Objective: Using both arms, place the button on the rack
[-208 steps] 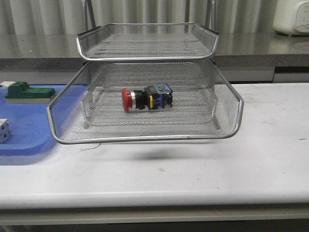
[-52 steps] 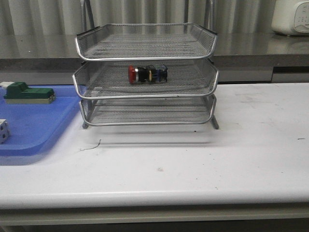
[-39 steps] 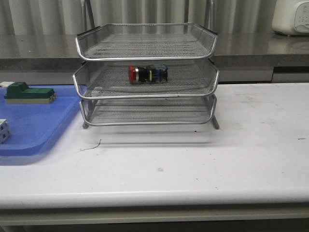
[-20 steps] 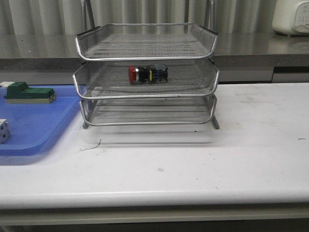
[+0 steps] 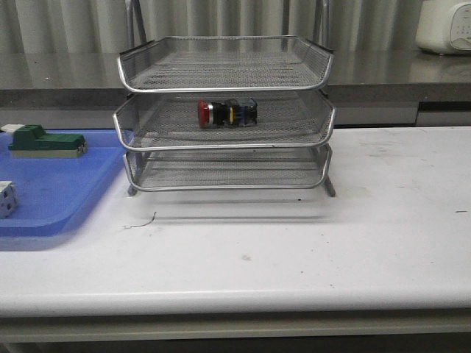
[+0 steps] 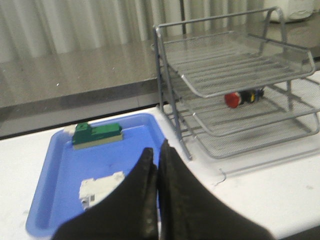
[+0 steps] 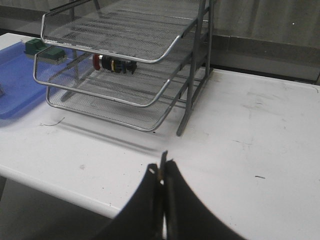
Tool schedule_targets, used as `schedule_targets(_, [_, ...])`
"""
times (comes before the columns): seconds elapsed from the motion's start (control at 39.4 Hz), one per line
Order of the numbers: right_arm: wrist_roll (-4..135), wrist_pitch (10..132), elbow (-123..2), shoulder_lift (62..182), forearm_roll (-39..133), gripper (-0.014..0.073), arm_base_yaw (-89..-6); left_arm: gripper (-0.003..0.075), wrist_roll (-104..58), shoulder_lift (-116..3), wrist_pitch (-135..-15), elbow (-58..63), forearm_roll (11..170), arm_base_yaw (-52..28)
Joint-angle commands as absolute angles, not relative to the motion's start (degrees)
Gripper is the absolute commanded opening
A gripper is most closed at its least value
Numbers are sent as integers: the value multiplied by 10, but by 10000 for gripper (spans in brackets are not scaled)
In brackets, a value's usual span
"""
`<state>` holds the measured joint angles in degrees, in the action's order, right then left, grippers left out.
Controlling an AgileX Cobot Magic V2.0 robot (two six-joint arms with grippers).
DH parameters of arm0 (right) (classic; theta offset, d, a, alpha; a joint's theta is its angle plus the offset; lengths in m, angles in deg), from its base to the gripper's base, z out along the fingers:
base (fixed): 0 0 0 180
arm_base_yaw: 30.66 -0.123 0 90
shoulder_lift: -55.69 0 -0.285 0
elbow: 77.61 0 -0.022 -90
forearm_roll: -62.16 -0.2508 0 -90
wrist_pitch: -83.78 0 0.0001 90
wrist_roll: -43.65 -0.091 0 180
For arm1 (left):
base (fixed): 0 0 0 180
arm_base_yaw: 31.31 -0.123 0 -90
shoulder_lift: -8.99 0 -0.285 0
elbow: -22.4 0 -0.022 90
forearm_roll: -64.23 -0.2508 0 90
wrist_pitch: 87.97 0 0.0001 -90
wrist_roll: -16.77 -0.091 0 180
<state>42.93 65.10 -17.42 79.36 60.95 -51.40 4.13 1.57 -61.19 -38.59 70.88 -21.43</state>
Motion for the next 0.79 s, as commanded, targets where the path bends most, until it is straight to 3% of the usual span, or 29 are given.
schedule_targets(0.0, [430,695,-190,797,608,-109,-511,-19,48,27,-673,-411,708,-250])
schedule_targets(0.33, [430,692,-190,797,608,-109,-511,-19,117,28,-839,-559,661,-280])
schedule_targets(0.76, [430,691,-190,797,608,-109,-511,-19,119,28,-832,-557,661,-280])
